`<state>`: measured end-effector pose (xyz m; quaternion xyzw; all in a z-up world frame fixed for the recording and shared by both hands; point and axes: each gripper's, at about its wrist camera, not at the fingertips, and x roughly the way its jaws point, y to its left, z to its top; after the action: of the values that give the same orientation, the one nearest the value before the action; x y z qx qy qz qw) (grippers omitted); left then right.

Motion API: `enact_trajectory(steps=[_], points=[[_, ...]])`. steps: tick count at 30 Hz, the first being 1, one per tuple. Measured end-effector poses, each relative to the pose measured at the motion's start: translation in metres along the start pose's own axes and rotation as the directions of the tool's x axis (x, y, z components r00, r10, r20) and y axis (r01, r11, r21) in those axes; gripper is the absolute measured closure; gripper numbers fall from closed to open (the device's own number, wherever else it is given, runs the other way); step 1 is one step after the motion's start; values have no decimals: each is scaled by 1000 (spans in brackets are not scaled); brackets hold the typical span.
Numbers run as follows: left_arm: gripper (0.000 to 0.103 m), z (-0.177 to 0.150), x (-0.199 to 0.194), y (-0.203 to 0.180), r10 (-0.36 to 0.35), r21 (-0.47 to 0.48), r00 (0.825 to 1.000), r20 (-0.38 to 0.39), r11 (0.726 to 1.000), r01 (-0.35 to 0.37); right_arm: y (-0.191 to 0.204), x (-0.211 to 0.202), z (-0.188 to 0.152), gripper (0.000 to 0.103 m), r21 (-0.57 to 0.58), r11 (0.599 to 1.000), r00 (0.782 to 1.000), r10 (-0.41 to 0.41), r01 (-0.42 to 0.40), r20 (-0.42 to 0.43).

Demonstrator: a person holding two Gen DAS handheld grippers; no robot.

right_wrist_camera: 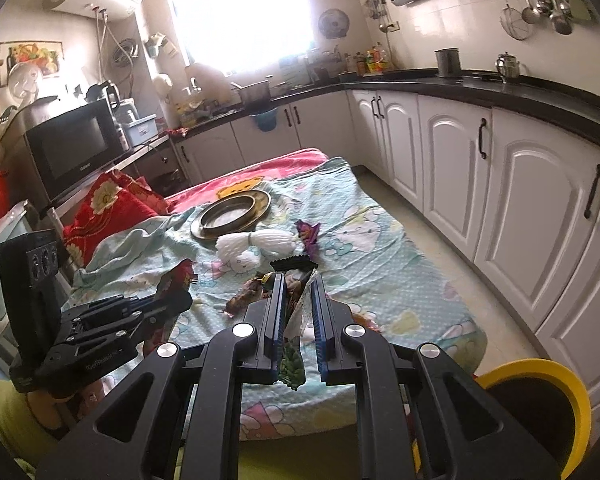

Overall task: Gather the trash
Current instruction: 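Carry the red snack tube and green snack bag over the trash bin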

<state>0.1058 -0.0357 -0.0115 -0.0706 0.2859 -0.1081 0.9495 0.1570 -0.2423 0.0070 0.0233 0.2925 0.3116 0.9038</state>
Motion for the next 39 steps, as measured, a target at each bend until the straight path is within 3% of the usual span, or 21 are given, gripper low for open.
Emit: enact_trajectory(steps=[16, 39], points=[[97, 5, 22, -51, -90, 90, 996, -29, 992, 92, -40, -42, -11, 90, 81, 993, 993, -97, 91, 67], [97, -7, 53, -118, -216, 168, 971, -100, 958, 231, -99, -89, -47, 90, 183, 956, 967, -244, 228, 71]])
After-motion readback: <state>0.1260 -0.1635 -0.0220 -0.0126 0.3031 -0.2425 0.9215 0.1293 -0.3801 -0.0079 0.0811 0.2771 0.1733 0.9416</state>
